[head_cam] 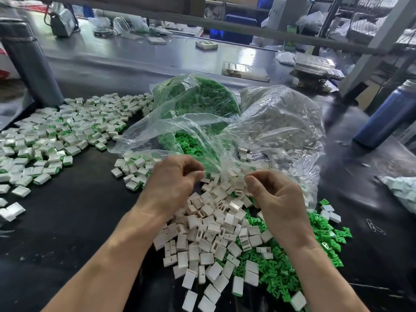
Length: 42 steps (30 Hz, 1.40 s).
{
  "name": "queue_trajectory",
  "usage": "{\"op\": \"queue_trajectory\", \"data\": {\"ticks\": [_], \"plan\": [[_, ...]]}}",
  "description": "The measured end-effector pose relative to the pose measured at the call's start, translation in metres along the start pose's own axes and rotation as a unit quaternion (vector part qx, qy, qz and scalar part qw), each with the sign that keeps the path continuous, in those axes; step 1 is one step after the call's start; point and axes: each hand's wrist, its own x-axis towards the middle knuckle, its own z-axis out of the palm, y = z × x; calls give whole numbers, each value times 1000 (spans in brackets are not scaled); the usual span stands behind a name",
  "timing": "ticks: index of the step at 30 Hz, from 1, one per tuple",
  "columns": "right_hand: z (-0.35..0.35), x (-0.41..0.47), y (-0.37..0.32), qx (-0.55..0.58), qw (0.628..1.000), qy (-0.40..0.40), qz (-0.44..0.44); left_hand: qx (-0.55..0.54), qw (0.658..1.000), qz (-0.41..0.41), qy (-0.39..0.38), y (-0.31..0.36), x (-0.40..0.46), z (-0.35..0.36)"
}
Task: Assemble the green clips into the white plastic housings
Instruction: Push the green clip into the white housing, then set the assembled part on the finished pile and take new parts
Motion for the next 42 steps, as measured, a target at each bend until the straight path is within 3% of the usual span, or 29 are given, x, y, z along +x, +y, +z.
{"op": "queue_trajectory", "data": {"ticks": [9, 15, 26, 34, 38, 42], "plan": [[-15, 4, 5, -98, 994, -41, 22, 150, 971, -100, 157, -20, 12, -34], [-28, 7, 8, -131, 990, -30, 43, 158, 961, -135, 184, -23, 15, -40], [-48, 13, 10, -201, 974, -23, 96, 181, 958, -106, 198, -16, 10, -33], [-52, 14, 10, -231, 959, -77, 148, 174, 967, -68, 175, -10, 7, -25], [-51, 14, 11, -263, 948, -82, 162, 125, 990, -21, 67, -1, 0, -10], [-48, 14, 12, -279, 940, -96, 171, 127, 992, -7, -20, 8, -8, 10]]}}
